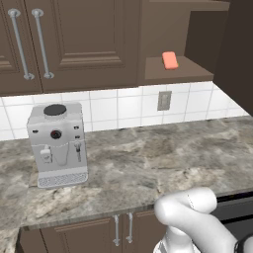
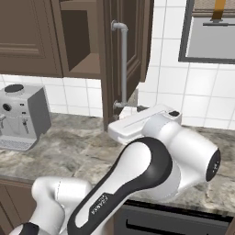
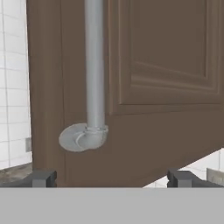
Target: Pick up the sponge and bar soap from the sink, and place them back in the cabinet, and close the cabinet door.
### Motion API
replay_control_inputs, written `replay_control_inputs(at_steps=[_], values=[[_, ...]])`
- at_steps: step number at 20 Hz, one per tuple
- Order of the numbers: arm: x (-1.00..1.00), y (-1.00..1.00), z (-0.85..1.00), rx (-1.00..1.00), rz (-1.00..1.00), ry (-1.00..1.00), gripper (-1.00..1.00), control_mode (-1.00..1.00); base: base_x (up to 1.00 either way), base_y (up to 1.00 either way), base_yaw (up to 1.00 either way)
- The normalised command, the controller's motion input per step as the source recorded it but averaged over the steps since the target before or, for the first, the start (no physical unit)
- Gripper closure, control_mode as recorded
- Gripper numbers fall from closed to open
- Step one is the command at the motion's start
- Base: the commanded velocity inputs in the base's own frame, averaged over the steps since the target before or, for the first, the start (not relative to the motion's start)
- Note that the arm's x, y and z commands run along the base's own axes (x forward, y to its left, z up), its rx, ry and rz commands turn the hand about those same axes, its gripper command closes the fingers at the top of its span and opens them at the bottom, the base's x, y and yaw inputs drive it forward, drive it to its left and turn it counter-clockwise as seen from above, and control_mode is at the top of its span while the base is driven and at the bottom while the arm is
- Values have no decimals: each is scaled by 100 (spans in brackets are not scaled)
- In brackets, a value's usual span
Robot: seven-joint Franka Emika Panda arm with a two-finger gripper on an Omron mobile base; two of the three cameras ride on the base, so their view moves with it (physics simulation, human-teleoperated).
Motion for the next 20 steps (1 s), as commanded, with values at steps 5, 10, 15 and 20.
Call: replay_control_inputs(at_steps=[5,10,15,20], values=[[18,0,0,0,7,0,-100,-100,0,0,0],[21,6,0,0,3,0,-100,-100,0,0,0],[22,8,0,0,1,0,-100,-100,0,0,0],[18,22,0,0,0,0,-100,-100,0,0,0]])
